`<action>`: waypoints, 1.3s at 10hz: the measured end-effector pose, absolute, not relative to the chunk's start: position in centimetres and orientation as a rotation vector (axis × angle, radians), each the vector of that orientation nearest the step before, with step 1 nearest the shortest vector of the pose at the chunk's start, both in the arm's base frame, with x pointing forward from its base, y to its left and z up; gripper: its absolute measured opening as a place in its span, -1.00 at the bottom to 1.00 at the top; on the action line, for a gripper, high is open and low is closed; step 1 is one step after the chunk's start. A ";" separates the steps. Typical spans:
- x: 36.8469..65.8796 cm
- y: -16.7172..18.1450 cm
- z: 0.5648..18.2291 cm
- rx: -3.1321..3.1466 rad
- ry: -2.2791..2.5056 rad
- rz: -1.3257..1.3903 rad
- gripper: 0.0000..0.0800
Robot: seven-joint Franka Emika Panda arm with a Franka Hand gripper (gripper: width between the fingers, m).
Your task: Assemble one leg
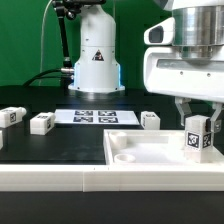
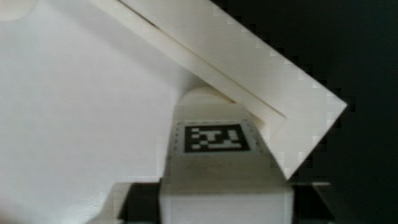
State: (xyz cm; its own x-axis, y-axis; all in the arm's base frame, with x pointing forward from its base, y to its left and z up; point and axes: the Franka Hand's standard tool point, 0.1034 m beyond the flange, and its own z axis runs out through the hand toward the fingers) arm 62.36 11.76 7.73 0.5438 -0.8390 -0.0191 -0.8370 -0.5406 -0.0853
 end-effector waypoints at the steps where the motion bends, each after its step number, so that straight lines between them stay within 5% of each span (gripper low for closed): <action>1: 62.4 11.7 7.7 -2.689 1.454 -0.037 -0.25; 2: 62.4 11.7 7.7 -2.718 1.400 -0.039 -0.25; 3: 62.3 11.7 7.7 -2.745 1.351 -0.040 0.24; 4: 62.3 11.7 7.7 -2.811 1.218 -0.049 0.24; 5: 62.3 11.7 7.7 -2.877 1.064 -0.055 0.54; 13: 62.3 11.8 7.8 -3.138 -0.102 -0.073 0.62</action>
Offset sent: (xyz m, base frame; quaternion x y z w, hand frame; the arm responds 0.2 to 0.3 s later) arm 0.0014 -0.0003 0.0001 -0.0166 -0.0026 -0.1489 0.9887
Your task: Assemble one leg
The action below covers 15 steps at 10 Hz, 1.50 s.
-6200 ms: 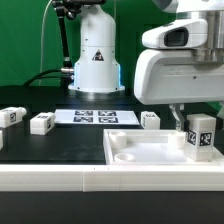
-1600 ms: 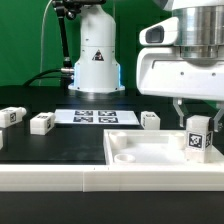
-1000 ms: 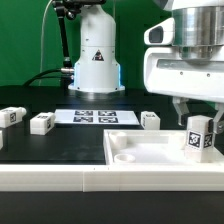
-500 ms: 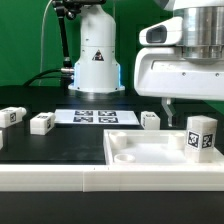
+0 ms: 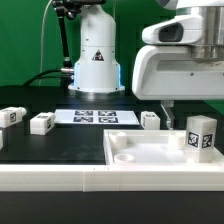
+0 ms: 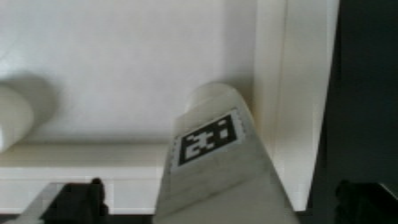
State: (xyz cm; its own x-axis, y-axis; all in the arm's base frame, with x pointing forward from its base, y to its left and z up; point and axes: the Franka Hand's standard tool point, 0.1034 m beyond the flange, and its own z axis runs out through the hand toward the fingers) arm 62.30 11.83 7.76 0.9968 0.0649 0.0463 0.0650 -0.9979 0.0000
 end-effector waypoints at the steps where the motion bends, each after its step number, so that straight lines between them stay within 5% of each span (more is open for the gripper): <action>1: 62.3 11.8 7.8 -3.140 -0.209 -0.074 0.62; 4: 62.3 11.6 7.8 -3.122 -0.423 -0.072 0.62; 6: 62.3 11.6 7.7 -3.122 -0.420 -0.072 -0.03; 7: 62.3 11.6 7.7 -3.122 -0.414 -0.072 -0.03; 8: 62.3 11.6 7.7 -3.126 -0.383 -0.072 -0.27; 15: 62.2 11.3 7.7 -3.031 0.636 -0.050 -0.27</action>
Offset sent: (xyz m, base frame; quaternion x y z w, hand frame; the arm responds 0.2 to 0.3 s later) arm 0.0000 0.0000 0.0000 0.0000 0.0000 -0.1296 0.9916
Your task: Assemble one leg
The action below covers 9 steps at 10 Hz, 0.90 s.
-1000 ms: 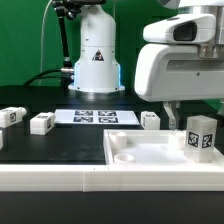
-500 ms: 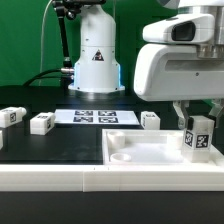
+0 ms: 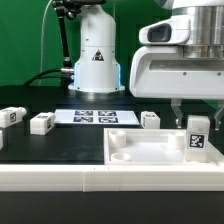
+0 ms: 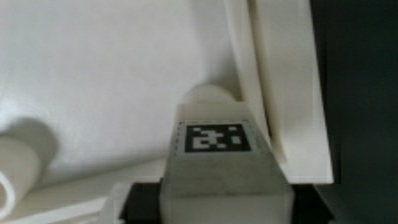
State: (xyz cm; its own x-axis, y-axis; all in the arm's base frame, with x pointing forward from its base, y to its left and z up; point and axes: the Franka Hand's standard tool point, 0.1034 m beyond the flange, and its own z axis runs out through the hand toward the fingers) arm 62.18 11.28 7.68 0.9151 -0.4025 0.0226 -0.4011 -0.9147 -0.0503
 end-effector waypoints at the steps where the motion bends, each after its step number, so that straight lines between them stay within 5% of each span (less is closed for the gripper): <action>1: 62.2 11.1 7.7 -3.007 0.751 -0.046 -0.27; 6: 62.1 9.8 7.7 -2.934 1.071 -0.035 -0.24; 9: 62.0 9.8 7.7 -2.935 1.068 -0.035 0.56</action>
Offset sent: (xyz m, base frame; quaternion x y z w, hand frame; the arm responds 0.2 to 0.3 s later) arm 0.0001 -0.0006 0.0032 -0.0170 -0.0004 0.1410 0.9899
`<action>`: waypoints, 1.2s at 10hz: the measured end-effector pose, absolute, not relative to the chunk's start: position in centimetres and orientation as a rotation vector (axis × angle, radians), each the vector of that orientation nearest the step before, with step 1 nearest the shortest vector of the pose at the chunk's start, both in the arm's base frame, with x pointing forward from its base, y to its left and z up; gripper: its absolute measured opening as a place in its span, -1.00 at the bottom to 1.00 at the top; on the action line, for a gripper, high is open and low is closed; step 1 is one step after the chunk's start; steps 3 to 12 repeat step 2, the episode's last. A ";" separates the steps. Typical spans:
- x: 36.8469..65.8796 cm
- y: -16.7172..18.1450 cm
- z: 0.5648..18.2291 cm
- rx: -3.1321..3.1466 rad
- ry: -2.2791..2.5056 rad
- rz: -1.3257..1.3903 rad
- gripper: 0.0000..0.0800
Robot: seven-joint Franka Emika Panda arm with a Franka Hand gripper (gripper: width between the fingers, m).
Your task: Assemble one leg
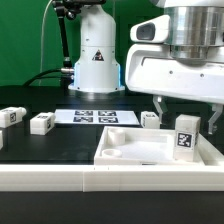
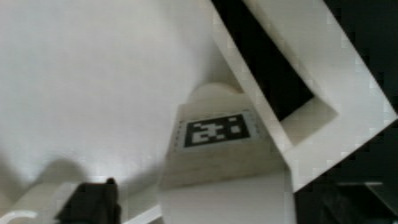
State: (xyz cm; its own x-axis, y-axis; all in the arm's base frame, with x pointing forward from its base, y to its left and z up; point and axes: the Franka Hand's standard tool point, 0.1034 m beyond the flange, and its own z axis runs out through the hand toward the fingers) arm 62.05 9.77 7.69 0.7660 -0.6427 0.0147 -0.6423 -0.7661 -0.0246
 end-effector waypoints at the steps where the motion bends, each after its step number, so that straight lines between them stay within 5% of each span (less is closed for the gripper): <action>1: 62.0 9.8 7.7 -2.935 1.068 -0.035 0.56; 12: 62.0 9.8 7.7 -2.935 1.068 -0.035 0.60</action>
Offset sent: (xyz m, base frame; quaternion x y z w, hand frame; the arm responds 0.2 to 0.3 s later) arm 0.0000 0.0000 0.0000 0.0000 0.0000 0.0000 1.0000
